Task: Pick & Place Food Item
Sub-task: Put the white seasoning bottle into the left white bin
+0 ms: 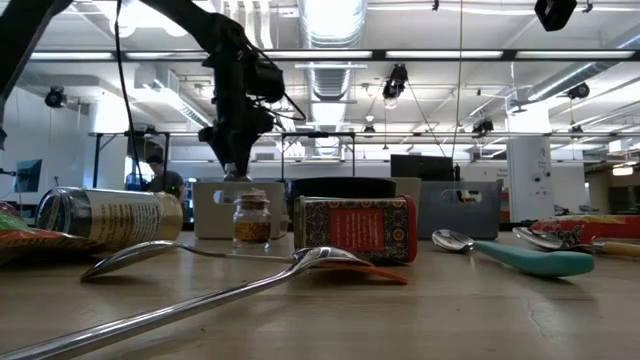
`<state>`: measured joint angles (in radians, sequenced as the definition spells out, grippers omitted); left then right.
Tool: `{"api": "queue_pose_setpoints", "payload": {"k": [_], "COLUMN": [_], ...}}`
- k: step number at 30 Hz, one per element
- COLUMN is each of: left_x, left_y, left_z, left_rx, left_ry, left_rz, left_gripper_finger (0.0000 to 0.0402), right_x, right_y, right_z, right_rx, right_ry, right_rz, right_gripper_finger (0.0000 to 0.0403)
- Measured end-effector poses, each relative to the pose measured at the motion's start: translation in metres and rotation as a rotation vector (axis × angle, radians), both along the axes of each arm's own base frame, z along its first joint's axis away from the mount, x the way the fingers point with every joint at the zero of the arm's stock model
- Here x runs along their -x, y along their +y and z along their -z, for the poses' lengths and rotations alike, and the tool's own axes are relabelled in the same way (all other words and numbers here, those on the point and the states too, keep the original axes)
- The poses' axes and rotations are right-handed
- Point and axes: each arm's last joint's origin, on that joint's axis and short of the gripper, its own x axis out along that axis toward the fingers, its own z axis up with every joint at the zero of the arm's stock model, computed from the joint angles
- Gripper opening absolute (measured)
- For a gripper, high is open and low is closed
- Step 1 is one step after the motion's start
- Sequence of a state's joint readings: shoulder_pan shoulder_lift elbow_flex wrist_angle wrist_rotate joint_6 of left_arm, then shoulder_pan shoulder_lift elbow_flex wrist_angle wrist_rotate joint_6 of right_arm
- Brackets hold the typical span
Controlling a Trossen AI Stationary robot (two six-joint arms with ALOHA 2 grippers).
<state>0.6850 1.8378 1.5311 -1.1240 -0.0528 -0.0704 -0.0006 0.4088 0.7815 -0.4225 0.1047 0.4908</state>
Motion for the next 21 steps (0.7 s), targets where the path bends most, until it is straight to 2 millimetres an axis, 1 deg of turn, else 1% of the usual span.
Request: {"api": "queue_pose_setpoints", "payload": {"k": [6,13,19,21], "left_x": [0.002,0.006,0.007,0.007], "left_y": [0.004,0.000,-0.001,0.000], "left_z": [0.005,0.022,0.026,0.025], "left_rx": [0.021,0.053,0.055,0.052], "left_ry": [0.003,0.018,0.015,0.012], "left_rz": [-0.007,-0.015,-0.026,-0.040], "left_gripper_finger": [0.0192,0.0192,0.0192,0.0214], "right_x": [0.000,0.000,0.000,0.000], "right_y": [0.000,0.000,0.000,0.000], "right_z": [0.000,0.000,0.000,0.000], "right_rx": [0.000,0.000,0.000,-0.003], "right_ry": [0.000,0.000,-0.001,-0.001], "right_rz": [0.000,0.000,0.000,0.001], "right_gripper_finger": [0.0196,0.0196,0.0196,0.0196]}}
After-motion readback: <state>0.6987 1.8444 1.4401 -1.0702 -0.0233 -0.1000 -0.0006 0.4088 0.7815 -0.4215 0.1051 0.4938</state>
